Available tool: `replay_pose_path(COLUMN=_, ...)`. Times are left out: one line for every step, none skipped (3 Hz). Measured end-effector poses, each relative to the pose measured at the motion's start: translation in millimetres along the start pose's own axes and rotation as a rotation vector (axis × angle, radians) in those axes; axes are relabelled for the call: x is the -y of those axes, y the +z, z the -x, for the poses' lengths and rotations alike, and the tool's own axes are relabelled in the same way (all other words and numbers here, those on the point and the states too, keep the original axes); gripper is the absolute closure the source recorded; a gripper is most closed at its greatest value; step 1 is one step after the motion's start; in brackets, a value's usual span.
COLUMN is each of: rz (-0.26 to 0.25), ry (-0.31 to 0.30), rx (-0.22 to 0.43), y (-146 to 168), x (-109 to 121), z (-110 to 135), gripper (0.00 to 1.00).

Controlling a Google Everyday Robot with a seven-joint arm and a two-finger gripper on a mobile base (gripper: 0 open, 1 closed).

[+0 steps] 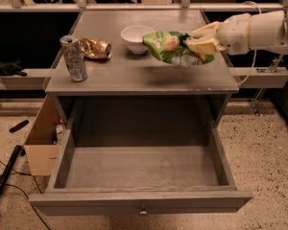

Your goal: Pick green rice chip bag from top drawer and place on counter

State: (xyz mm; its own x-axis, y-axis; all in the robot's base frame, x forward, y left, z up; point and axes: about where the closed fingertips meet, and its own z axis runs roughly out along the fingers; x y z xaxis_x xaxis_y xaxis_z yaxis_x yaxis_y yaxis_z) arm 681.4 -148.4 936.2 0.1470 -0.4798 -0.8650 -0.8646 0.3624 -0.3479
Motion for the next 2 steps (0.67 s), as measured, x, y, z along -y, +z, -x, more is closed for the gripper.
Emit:
replay_pose_path(rz=-0.004, ry=0.017, rx=-0.020, y=15.3, x=22.5, z=-17.4, gripper=1.00)
replay_pose_path(rz=-0.008, ry=0.033, rx=-0.027, y=25.0, x=25.4, z=-34.0, gripper=1.00)
